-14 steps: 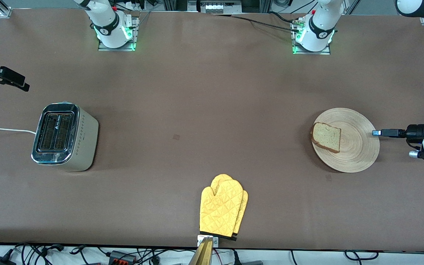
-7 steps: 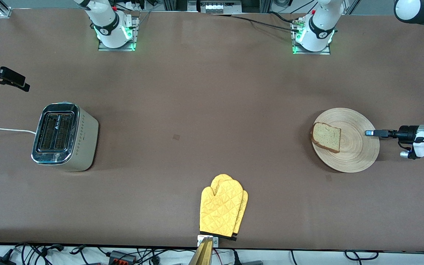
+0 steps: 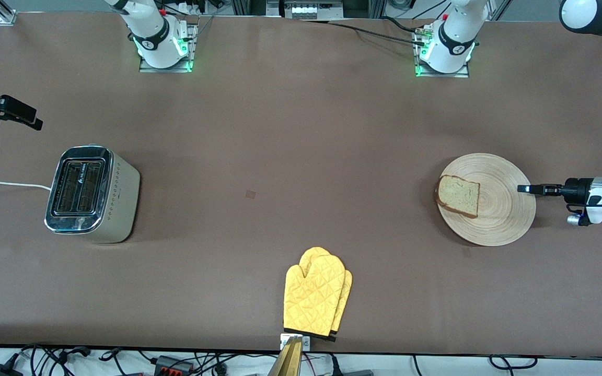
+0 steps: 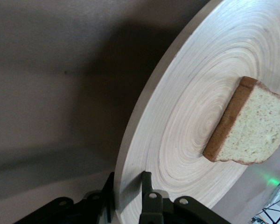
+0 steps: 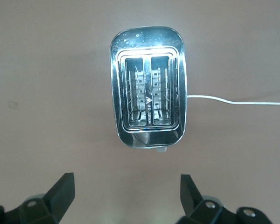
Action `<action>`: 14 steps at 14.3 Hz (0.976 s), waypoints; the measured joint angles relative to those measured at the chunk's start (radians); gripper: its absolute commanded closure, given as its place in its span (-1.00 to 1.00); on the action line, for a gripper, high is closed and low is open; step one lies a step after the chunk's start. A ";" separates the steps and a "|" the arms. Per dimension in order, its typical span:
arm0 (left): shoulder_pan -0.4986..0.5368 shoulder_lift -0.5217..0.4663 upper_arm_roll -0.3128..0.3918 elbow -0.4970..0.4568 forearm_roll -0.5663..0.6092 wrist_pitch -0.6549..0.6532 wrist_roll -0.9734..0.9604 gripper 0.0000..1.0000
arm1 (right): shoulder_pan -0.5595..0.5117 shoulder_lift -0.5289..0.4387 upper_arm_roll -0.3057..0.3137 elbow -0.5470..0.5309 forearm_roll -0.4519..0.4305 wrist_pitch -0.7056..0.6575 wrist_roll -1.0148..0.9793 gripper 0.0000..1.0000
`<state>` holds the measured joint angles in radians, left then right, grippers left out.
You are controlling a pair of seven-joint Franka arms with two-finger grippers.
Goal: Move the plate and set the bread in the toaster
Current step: 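Grip the plate rim with the left gripper, then slide the plate toward the toaster with the left gripper while the right gripper rises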
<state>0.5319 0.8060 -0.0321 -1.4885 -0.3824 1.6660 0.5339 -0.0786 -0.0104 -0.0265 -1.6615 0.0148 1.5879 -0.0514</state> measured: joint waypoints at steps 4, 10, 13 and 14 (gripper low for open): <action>0.001 0.000 -0.003 0.002 -0.112 -0.090 -0.005 1.00 | 0.000 0.000 0.000 0.000 0.000 0.000 0.000 -1.00; -0.009 0.008 -0.097 -0.008 -0.208 -0.161 0.010 1.00 | 0.000 0.001 0.000 0.000 -0.034 0.000 0.000 -1.00; -0.021 0.024 -0.138 -0.017 -0.295 -0.196 0.065 1.00 | 0.000 0.001 0.000 0.000 -0.034 0.001 0.000 -1.00; -0.021 0.030 -0.153 -0.028 -0.316 -0.199 0.080 1.00 | 0.000 0.001 0.000 0.000 -0.034 0.002 0.000 -1.00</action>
<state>0.5109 0.8359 -0.1850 -1.5161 -0.6983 1.4668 0.6139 -0.0786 -0.0098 -0.0265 -1.6615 -0.0192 1.5904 -0.0515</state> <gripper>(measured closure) 0.868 0.000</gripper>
